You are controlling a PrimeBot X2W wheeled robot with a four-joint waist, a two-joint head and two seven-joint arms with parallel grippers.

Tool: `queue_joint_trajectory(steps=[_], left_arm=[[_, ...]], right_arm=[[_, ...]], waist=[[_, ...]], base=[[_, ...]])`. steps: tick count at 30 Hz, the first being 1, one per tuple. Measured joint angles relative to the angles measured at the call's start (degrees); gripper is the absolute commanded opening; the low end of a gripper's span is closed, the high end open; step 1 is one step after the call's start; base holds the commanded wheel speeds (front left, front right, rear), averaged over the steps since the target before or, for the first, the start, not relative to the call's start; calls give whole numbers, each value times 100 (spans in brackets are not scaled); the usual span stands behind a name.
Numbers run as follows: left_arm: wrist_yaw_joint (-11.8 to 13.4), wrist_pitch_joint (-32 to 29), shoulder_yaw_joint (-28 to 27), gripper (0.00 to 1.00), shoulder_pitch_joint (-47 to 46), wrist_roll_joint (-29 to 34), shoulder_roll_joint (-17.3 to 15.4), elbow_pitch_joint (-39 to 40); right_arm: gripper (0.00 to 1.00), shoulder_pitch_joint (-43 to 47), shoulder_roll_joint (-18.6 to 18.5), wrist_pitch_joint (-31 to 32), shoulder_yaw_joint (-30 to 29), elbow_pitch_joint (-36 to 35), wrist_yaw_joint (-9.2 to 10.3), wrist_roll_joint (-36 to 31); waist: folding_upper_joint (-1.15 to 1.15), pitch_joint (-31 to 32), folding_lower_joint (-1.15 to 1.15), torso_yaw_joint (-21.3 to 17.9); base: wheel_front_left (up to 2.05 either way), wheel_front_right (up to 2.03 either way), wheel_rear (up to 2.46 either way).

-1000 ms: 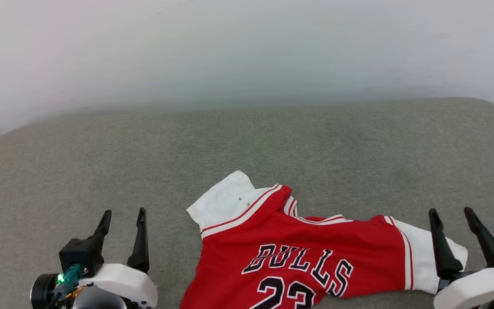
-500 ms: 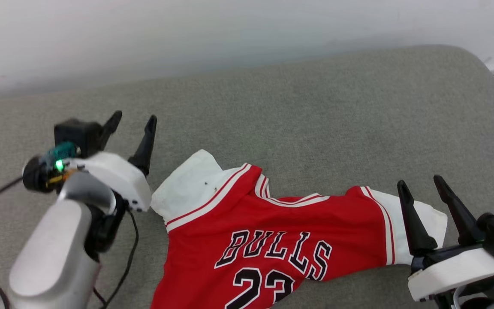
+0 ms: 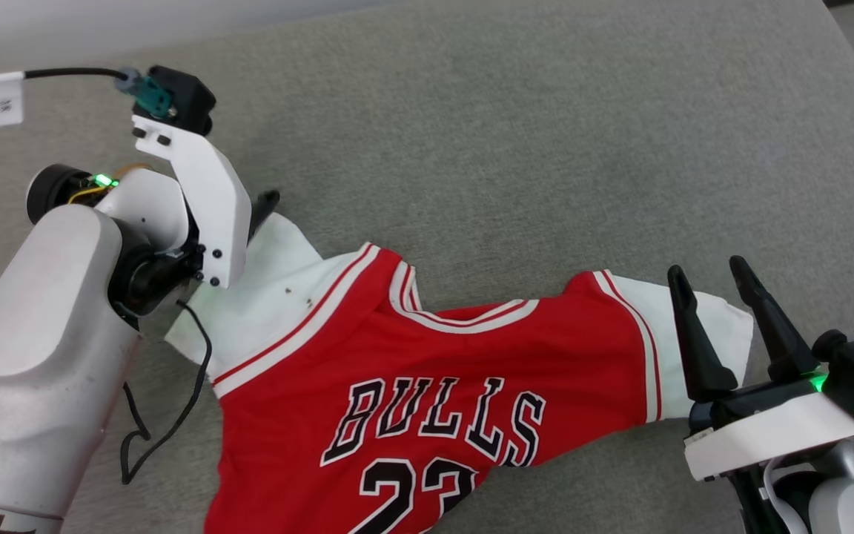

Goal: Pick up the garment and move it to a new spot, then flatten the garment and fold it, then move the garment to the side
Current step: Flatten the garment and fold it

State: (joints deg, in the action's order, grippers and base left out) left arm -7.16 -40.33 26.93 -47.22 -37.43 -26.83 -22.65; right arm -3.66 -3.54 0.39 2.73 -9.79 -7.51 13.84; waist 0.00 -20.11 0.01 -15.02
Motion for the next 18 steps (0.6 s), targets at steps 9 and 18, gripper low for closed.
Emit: queue_joint_trajectory(steps=[9, 18], left_arm=[[12, -1194, 312, 100, -166, -276, -114, -419], [16, -1072, 463, 0, -43, -318, 10, -434]], right_arm=[[100, -103, 22, -140, 14, 263, 0, 141], [100, -158, 32, -107, -187, 310, 0, 180]], waist=[[0, -327, 0, -276], [0, -263, 0, -200]], base=[[0, 0, 0], [0, 0, 0]])
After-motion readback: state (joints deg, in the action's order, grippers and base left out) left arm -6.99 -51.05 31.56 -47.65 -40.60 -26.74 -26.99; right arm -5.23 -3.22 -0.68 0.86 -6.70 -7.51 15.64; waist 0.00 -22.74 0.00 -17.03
